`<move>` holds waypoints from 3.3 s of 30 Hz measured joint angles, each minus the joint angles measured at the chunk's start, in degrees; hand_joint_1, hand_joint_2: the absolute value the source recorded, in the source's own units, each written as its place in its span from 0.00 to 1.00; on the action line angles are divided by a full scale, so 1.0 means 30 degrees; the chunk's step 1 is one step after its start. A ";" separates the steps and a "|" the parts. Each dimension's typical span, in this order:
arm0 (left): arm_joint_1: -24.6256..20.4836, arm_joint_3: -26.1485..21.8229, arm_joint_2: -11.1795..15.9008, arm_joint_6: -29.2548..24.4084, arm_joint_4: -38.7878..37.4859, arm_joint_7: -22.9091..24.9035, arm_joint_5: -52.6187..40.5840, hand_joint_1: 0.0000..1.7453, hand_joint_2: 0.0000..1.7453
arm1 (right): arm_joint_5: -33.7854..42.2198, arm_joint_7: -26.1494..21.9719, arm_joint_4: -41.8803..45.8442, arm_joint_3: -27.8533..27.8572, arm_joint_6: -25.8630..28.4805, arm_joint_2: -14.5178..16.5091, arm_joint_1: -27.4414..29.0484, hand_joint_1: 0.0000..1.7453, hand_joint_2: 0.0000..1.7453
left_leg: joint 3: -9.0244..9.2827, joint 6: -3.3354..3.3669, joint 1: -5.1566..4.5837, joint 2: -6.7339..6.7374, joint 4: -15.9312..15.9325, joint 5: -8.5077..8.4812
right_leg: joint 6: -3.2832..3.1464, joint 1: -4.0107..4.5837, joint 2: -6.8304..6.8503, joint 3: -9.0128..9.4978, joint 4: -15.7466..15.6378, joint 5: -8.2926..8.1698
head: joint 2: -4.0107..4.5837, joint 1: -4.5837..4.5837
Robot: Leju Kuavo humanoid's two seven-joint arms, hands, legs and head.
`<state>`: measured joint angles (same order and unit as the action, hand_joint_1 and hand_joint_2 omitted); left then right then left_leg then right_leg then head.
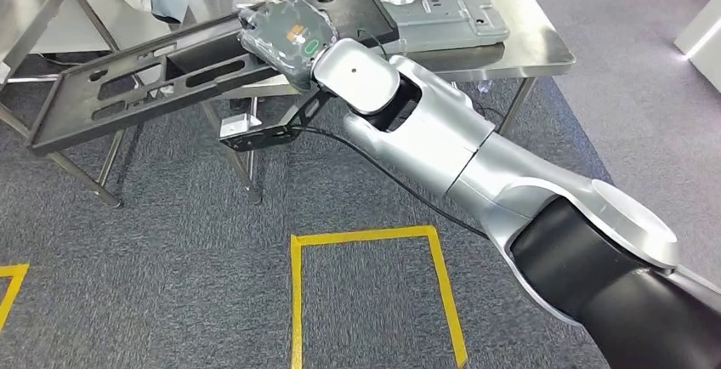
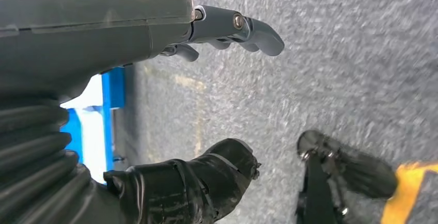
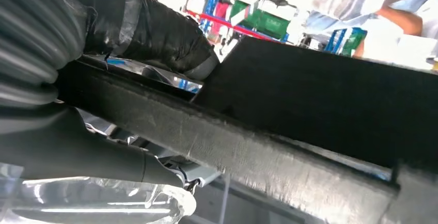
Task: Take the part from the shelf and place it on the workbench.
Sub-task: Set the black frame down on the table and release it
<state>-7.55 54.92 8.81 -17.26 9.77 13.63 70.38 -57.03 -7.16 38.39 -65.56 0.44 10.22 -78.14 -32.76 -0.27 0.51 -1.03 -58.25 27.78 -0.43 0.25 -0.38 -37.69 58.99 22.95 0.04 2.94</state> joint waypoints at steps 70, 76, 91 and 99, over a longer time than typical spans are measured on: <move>-0.0003 -0.0047 -0.0188 -0.0472 0.0000 0.0140 -0.0138 0.00 1.00 | -0.1076 0.1118 -0.1124 0.0186 -0.0811 -0.1317 0.0517 1.00 1.00 | -0.2975 -0.0732 0.0248 0.0210 -0.4417 0.0495 | -0.0492 -0.0181 0.0024 0.1353 -0.0759 0.0279 | 0.0002 0.0213; -0.0021 -0.0060 -0.0175 -0.0512 0.0000 0.0129 -0.0126 0.00 1.00 | -0.1076 0.1116 -0.1115 0.0186 -0.0816 -0.1310 0.0393 1.00 1.00 | -0.1233 -0.0342 0.0196 0.0231 -0.0002 -0.1447 | 0.0085 -0.0130 -0.0042 0.1602 -0.0281 0.1041 | 0.0002 0.0257; 0.0017 -0.0058 -0.0182 -0.0933 0.0000 0.0171 -0.0315 0.00 1.00 | -0.0931 0.1817 -0.1120 0.0200 -0.1138 -0.2211 0.0257 1.00 1.00 | -0.0059 0.0019 0.0105 0.0087 0.0015 -0.0264 | -0.0047 -0.0033 -0.0007 0.0061 0.0002 -0.0212 | 0.0002 0.0071; -0.0018 -0.0054 -0.0146 -0.0874 0.0000 0.0031 -0.0383 0.00 1.00 | -0.1231 0.1919 -0.1096 0.0208 -0.1084 -0.2474 0.0534 1.00 1.00 | -0.2994 -0.0541 0.0184 0.0241 -0.5144 0.1398 | -0.0521 -0.0157 -0.0148 0.0877 -0.0358 0.0245 | 0.0002 0.0151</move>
<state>-7.61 54.75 8.37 -19.88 9.77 13.72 69.24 -60.72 -1.40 35.10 -64.94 -2.81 2.80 -76.53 -41.74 -1.90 1.06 -0.31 -73.68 31.97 -1.99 -0.22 -0.82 -35.06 57.92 23.69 0.04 3.39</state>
